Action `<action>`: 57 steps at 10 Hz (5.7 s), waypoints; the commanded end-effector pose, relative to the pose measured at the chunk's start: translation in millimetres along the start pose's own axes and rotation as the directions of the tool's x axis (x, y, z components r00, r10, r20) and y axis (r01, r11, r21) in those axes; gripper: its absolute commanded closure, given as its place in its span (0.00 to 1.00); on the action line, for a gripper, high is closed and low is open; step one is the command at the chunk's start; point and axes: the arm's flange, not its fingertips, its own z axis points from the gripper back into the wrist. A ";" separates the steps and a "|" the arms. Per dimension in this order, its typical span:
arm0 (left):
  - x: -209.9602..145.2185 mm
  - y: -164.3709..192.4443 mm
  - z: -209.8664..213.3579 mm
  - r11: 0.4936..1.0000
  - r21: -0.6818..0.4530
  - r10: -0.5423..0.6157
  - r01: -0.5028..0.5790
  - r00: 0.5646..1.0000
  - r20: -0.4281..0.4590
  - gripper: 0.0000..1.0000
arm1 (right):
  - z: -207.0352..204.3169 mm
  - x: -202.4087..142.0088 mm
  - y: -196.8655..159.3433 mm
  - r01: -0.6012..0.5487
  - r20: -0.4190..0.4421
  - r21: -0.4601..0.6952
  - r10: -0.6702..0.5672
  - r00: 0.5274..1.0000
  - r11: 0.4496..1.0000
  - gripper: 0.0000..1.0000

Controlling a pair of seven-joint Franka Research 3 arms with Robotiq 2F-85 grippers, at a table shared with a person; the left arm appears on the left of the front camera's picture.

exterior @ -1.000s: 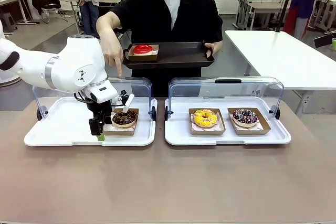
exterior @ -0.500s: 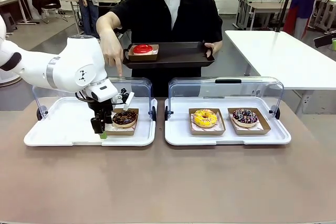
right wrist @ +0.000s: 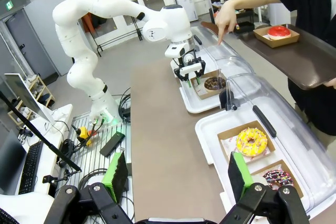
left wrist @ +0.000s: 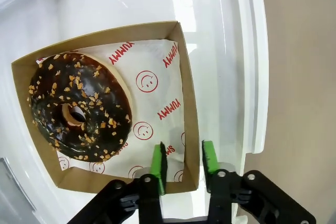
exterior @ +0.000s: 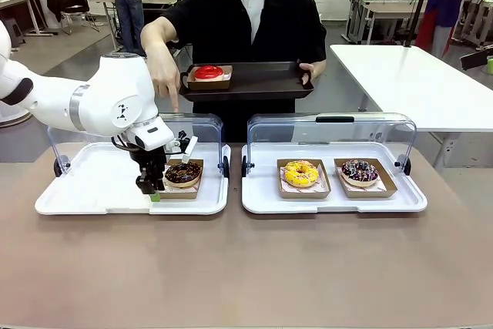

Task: Provide the desired donut to the person.
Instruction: Pick up and lift the Paper togo box containing the Donut pointed at by the person, then place the picked Paper togo box onto the Handle tray extended by the person.

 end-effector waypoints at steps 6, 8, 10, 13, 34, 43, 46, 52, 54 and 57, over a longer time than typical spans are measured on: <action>0.8 -3.1 3.7 1.000 0.015 -0.006 0.005 1.000 0.005 1.00 | -0.1 1.3 0.5 -0.007 0.015 0.003 0.007 1.000 1.000 0.00; 5.2 -14.1 19.0 1.000 -0.004 -0.005 0.004 1.000 -0.011 1.00 | -0.1 1.3 0.5 -0.007 0.015 0.003 0.007 1.000 1.000 0.00; 12.2 -39.8 62.9 0.998 -0.064 0.002 -0.003 1.000 -0.025 1.00 | -0.1 1.3 0.5 -0.007 0.015 0.003 0.007 1.000 1.000 0.00; 24.3 -96.3 131.5 0.995 -0.098 0.004 -0.007 0.999 -0.037 1.00 | -0.1 1.3 0.5 -0.007 0.015 0.003 0.007 1.000 1.000 0.00; 55.0 -59.9 325.9 0.994 0.057 0.090 -0.089 0.996 -0.028 1.00 | -0.1 1.3 0.5 -0.007 0.015 0.003 0.007 1.000 1.000 0.00; 91.0 -9.9 370.0 0.994 0.081 0.083 -0.080 0.996 -0.037 0.99 | -0.1 1.3 0.5 -0.007 0.015 0.003 0.007 1.000 1.000 0.00; 154.6 32.0 400.0 0.996 0.089 -0.010 0.021 0.993 -0.119 0.99 | -0.1 1.3 0.5 -0.007 0.015 0.003 0.007 1.000 1.000 0.00; 233.6 30.7 333.5 0.984 0.114 -0.125 0.135 0.988 -0.096 0.99 | -0.1 1.3 0.5 -0.007 0.015 0.003 0.007 1.000 1.000 0.00; 239.5 25.2 320.7 0.975 0.172 -0.127 0.143 0.987 -0.099 0.99 | -0.1 1.3 0.5 -0.007 0.015 0.003 0.007 1.000 1.000 0.00; 237.1 28.6 283.9 0.978 0.161 -0.122 0.135 0.989 -0.089 0.99 | -0.1 1.3 0.5 -0.007 0.015 0.003 0.007 1.000 1.000 0.00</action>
